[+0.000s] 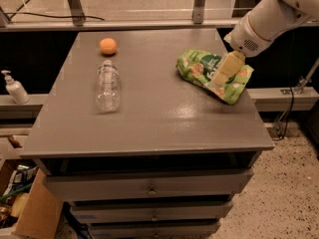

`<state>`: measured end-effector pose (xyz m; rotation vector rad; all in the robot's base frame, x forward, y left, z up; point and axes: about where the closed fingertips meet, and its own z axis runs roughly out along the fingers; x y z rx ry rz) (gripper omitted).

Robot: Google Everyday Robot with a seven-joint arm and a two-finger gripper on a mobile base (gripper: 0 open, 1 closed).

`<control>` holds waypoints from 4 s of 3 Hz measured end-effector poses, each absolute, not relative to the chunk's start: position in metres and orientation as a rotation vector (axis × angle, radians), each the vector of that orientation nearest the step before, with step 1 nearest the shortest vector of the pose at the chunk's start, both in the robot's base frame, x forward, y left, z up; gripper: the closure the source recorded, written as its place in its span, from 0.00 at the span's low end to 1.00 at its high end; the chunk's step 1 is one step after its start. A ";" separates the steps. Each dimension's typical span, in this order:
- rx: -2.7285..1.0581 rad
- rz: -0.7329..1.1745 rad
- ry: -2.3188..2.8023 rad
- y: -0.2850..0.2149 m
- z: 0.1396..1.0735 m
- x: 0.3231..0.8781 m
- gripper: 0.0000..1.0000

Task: Move green rice chip bag near water bottle

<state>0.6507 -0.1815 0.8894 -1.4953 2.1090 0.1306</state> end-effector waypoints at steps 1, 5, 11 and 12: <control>-1.489 0.181 2.152 -0.174 0.866 0.666 0.00; -1.457 0.227 2.163 -0.165 0.844 0.686 0.64; -1.590 0.241 1.878 -0.071 0.952 0.686 1.00; -1.646 0.246 1.854 -0.051 0.947 0.682 1.00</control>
Offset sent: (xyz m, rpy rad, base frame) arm 0.0386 0.0089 -0.0538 0.0417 0.1191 -0.0579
